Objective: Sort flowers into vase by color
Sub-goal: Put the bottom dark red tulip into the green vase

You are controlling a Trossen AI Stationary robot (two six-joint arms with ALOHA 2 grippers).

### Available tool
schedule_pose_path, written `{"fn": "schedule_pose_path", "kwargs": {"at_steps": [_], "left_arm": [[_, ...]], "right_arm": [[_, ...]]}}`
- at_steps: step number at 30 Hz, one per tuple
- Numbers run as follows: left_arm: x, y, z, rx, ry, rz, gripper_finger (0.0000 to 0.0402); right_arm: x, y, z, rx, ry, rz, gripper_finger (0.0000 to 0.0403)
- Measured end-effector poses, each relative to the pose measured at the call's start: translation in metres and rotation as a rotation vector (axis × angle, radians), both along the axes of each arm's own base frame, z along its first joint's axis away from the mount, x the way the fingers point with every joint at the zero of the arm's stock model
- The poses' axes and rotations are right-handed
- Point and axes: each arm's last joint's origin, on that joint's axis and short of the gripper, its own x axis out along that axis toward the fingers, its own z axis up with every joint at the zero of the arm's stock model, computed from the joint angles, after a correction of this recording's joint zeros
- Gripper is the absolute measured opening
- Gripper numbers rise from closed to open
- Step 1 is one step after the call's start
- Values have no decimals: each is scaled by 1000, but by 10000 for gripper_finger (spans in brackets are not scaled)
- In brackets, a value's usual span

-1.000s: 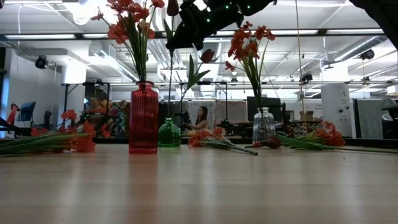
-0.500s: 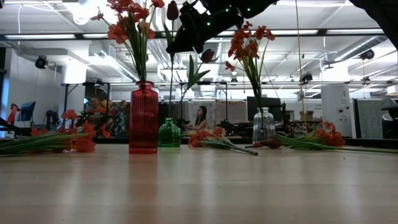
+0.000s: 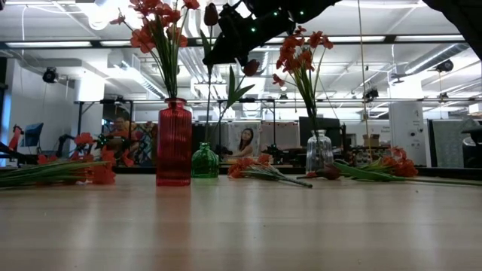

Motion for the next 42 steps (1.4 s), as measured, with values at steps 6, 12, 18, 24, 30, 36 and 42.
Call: {"fn": "schedule_pose_path", "kwargs": {"at_steps": [6, 12, 18, 24, 30, 36, 42], "left_arm": [[0, 0, 0, 4, 2, 0, 118], [1, -1, -2, 26, 19, 0, 118], [3, -4, -6, 42, 30, 0, 118], [3, -4, -6, 48, 34, 0, 118], [3, -4, -6, 47, 34, 0, 118], [3, -4, -6, 48, 34, 0, 118], [3, -4, -6, 47, 34, 0, 118]], "right_arm": [[0, 0, 0, 15, -3, -6, 66], [0, 0, 0, 17, -3, -6, 113], [0, 0, 0, 33, -6, -13, 148], [-1, 1, 0, 45, 6, -17, 174], [-6, 3, 6, 48, 10, -17, 195], [-16, 7, 15, 46, 37, -43, 209], [-25, 10, 27, 53, 38, -51, 217]]}}
